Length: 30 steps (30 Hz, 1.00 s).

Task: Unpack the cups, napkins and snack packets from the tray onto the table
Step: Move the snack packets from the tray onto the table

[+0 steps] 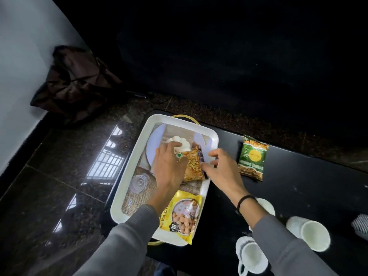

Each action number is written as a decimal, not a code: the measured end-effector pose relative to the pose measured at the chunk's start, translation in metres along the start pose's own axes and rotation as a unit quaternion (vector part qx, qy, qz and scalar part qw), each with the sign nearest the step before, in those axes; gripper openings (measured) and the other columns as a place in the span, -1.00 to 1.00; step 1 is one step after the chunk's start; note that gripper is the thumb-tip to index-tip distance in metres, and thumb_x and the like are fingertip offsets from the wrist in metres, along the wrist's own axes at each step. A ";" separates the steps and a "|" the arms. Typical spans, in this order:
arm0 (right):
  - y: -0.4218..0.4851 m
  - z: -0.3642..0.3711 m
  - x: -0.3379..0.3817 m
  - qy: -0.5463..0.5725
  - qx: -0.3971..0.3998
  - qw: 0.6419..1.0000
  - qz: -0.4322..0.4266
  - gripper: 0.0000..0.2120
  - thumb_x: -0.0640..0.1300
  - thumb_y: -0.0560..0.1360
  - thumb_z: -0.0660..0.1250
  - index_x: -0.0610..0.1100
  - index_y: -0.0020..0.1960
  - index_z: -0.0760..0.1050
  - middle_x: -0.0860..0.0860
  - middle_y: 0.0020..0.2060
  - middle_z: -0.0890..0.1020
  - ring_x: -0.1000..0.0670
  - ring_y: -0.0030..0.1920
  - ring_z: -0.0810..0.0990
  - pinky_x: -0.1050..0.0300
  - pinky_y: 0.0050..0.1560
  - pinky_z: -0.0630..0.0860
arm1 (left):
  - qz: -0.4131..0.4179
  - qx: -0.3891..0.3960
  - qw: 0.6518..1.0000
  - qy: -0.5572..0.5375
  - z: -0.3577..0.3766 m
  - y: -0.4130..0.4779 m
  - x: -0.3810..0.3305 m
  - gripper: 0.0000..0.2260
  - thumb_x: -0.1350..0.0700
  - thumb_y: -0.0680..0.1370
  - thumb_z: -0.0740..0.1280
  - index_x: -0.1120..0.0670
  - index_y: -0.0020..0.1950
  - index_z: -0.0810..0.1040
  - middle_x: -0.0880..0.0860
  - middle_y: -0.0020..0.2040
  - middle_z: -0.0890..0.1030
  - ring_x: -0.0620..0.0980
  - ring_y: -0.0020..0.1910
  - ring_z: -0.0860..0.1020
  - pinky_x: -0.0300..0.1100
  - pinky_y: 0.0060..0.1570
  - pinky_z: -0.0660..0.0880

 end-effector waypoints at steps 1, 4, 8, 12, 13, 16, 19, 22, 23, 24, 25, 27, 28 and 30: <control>0.002 0.007 0.003 -0.005 0.007 1.000 0.008 -0.54 0.03 0.51 0.46 -0.11 0.32 0.44 -0.05 0.21 0.57 -0.03 0.18 0.58 0.09 0.08 0.55 | -0.008 -0.003 0.999 0.032 -0.005 0.003 0.010 -0.57 0.09 0.52 0.42 0.08 0.38 0.48 0.08 0.28 0.51 0.14 0.29 0.45 0.07 0.25 0.46; 0.007 0.023 0.006 -0.021 0.026 0.999 0.041 -0.53 0.03 0.47 0.48 -0.09 0.26 0.37 -0.05 0.11 0.57 -0.03 0.00 0.55 0.11 -0.13 0.51 | -0.080 0.060 0.995 -0.019 -0.006 0.009 0.040 -0.50 0.13 0.51 0.41 0.17 0.40 0.35 0.15 0.27 0.44 0.20 0.29 0.43 0.14 0.27 0.46; 0.016 0.036 0.002 -0.022 0.037 0.997 0.072 -0.50 0.05 0.41 0.53 -0.01 0.17 0.31 0.01 0.02 0.54 0.05 -0.14 0.50 0.25 -0.36 0.32 | -0.161 0.162 0.954 -0.195 -0.001 0.013 0.060 -0.56 0.21 0.53 0.44 0.16 0.33 0.34 0.07 0.11 0.58 0.05 0.02 0.63 0.09 0.01 0.64; 0.026 0.040 -0.001 0.047 0.036 0.994 0.097 -0.37 0.03 0.33 0.57 -0.03 0.28 0.36 0.03 0.09 0.61 0.02 -0.02 0.62 0.13 -0.18 0.54 | -0.216 0.221 0.897 -0.317 -0.003 0.018 0.066 -0.72 0.19 0.58 0.44 0.25 0.25 0.52 0.20 0.04 0.72 0.09 -0.16 0.74 0.03 -0.16 0.71; 0.029 0.040 -0.002 0.073 0.039 0.991 0.109 -0.32 0.03 0.31 0.59 -0.03 0.32 0.36 0.02 0.12 0.62 -0.01 0.03 0.64 0.07 -0.07 0.59 | -0.209 0.223 0.898 -0.318 -0.004 0.020 0.068 -0.74 0.15 0.60 0.42 0.25 0.23 0.56 0.24 0.04 0.72 0.13 -0.15 0.73 0.04 -0.12 0.71; 0.033 0.037 -0.004 0.173 0.043 0.974 0.138 -0.31 0.03 0.23 0.63 -0.04 0.27 0.43 -0.01 0.08 0.70 -0.03 0.01 0.71 -0.05 0.07 0.63 | -0.199 0.229 0.888 -0.346 -0.008 0.020 0.070 -0.72 0.05 0.62 0.40 0.19 0.24 0.59 0.23 0.07 0.71 0.06 -0.16 0.70 -0.14 -0.18 0.66; 0.032 0.032 -0.002 0.250 0.045 0.958 0.136 -0.44 -0.01 0.28 0.63 -0.07 0.21 0.54 0.02 -0.09 0.76 0.11 -0.21 0.75 0.25 -0.29 0.61 | -0.204 0.244 0.860 -0.399 -0.007 0.020 0.068 -0.60 -0.01 0.60 0.41 0.11 0.38 0.49 0.15 0.17 0.67 0.06 0.02 0.70 -0.09 -0.02 0.66; 0.026 0.023 -0.004 0.286 0.066 0.948 0.121 -0.58 -0.08 0.36 0.58 -0.08 0.19 0.59 -0.01 -0.06 0.75 0.08 -0.08 0.74 0.28 -0.26 0.56 | -0.146 0.248 0.877 -0.385 -0.010 0.023 0.054 -0.64 -0.03 0.59 0.42 0.00 0.36 0.51 0.04 0.04 0.75 -0.03 0.00 0.73 -0.20 -0.14 0.66; 0.024 0.020 -0.005 0.283 0.079 0.949 0.117 -0.58 -0.09 0.37 0.58 -0.07 0.19 0.59 -0.03 -0.02 0.75 0.03 0.02 0.71 0.17 -0.12 0.59 | -0.120 0.243 0.883 -0.383 -0.013 0.024 0.047 -0.68 -0.02 0.58 0.44 -0.02 0.31 0.55 -0.01 -0.05 0.76 -0.09 -0.08 0.74 -0.29 -0.25 0.63; 0.022 0.016 -0.008 0.282 0.094 0.948 0.112 -0.58 -0.12 0.36 0.58 -0.05 0.19 0.59 -0.04 0.02 0.74 -0.01 0.09 0.68 0.06 0.04 0.60 | -0.095 0.238 0.888 -0.382 -0.015 0.024 0.039 -0.74 -0.01 0.57 0.46 -0.05 0.25 0.61 -0.03 -0.09 0.76 -0.10 -0.11 0.74 -0.32 -0.29 0.61; 0.019 0.009 -0.012 0.289 0.109 0.945 0.104 -0.57 -0.16 0.36 0.59 -0.04 0.19 0.59 -0.06 0.05 0.73 -0.05 0.15 0.66 -0.03 0.17 0.58 | -0.064 0.234 0.895 -0.374 -0.016 0.024 0.027 -0.81 -0.01 0.56 0.48 -0.09 0.16 0.67 -0.05 -0.08 0.76 -0.08 -0.10 0.74 -0.31 -0.27 0.62; 0.014 0.002 -0.014 0.292 0.138 0.943 0.076 -0.47 -0.21 0.32 0.62 0.01 0.23 0.56 -0.04 0.12 0.69 -0.07 0.19 0.64 -0.05 0.26 0.55 | 0.021 0.213 0.918 -0.333 -0.022 0.028 0.009 -0.91 -0.01 0.55 0.49 -0.14 0.03 0.74 -0.11 -0.05 0.75 -0.08 -0.01 0.71 -0.24 -0.12 0.64; 0.012 -0.002 -0.014 0.282 0.146 0.946 0.059 -0.43 -0.18 0.28 0.65 0.04 0.23 0.55 0.00 0.15 0.68 -0.04 0.20 0.63 -0.03 0.27 0.55 | 0.067 0.202 0.930 -0.300 -0.025 0.029 -0.001 -0.92 0.00 0.55 0.49 -0.16 0.01 0.75 -0.17 -0.05 0.75 -0.15 0.00 0.68 -0.27 -0.06 0.62; 0.006 -0.014 -0.018 0.254 0.161 0.953 0.026 -0.42 -0.06 0.22 0.69 0.11 0.18 0.57 0.08 0.10 0.70 0.09 0.14 0.65 0.11 0.22 0.54 | 0.128 0.197 0.943 -0.237 -0.020 0.028 -0.026 -0.91 0.00 0.55 0.48 -0.13 0.02 0.75 -0.20 -0.08 0.74 -0.23 -0.03 0.67 -0.26 -0.07 0.62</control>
Point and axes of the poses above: each hand's wrist, its own y-axis towards the middle knuckle, its own z-axis out of the palm, x = y × z, the point moved 5 cm from there along y, towards the middle knuckle
